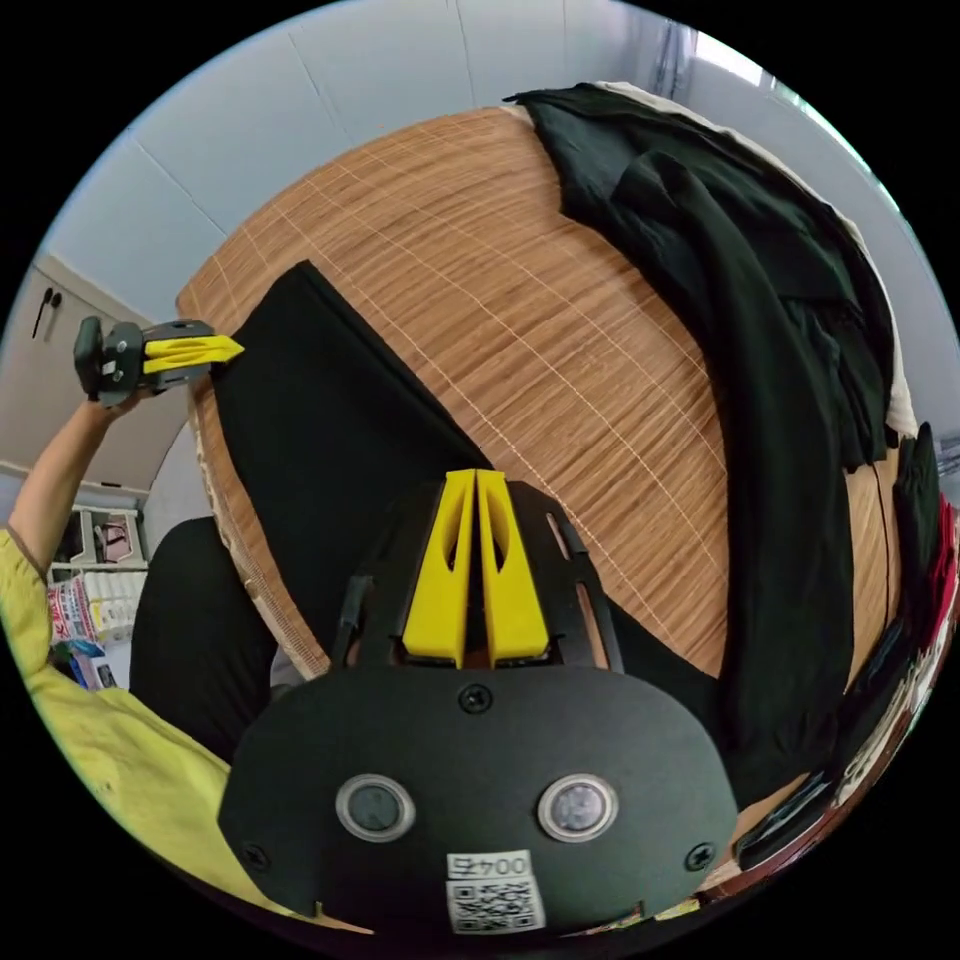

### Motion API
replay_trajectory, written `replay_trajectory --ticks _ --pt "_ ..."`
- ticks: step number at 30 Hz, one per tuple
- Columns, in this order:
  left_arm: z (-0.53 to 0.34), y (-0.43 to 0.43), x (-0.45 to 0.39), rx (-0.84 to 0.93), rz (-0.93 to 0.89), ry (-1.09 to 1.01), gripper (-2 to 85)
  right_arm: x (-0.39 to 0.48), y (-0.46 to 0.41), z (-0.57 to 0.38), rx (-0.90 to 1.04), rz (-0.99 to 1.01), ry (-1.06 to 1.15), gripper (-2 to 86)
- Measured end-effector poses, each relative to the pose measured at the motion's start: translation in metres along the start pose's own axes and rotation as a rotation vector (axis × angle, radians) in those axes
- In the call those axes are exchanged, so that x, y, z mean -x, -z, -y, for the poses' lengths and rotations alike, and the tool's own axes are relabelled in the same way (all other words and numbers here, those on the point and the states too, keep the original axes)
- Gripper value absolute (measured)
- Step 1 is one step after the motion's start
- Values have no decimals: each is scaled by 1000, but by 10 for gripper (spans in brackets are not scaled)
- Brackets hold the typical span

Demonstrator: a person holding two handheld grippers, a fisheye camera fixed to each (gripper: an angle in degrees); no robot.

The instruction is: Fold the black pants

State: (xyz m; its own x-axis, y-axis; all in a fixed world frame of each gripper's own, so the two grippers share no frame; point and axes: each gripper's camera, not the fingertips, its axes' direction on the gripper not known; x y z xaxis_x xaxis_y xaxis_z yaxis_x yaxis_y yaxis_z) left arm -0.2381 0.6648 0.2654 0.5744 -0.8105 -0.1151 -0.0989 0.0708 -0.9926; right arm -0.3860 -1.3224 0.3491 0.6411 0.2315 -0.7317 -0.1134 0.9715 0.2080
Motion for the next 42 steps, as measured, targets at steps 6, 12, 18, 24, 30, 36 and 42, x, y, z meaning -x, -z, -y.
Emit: replay_trajectory --ticks 6,12,18,24,30,36,42 --pt "0 14 -4 -13 15 -2 0 -9 16 -9 -103 32 33 45" --pt "3 28 -5 -11 16 -15 0 -9 0 -4 -29 -63 110 1" --pt "2 43 -4 -28 8 14 0 -40 -10 -24 -39 -68 -60 1" --pt "7 61 3 -34 -28 84 0 -13 37 -102 -219 82 31 40" --pt "30 135 -21 -156 -47 78 0 -8 24 -144 -206 60 -6 55" --pt "77 154 -136 -236 -129 -81 0 -11 22 -157 -233 78 -59 54" --pt "96 142 -151 -232 -185 162 0 -14 25 -184 -290 114 -131 54"
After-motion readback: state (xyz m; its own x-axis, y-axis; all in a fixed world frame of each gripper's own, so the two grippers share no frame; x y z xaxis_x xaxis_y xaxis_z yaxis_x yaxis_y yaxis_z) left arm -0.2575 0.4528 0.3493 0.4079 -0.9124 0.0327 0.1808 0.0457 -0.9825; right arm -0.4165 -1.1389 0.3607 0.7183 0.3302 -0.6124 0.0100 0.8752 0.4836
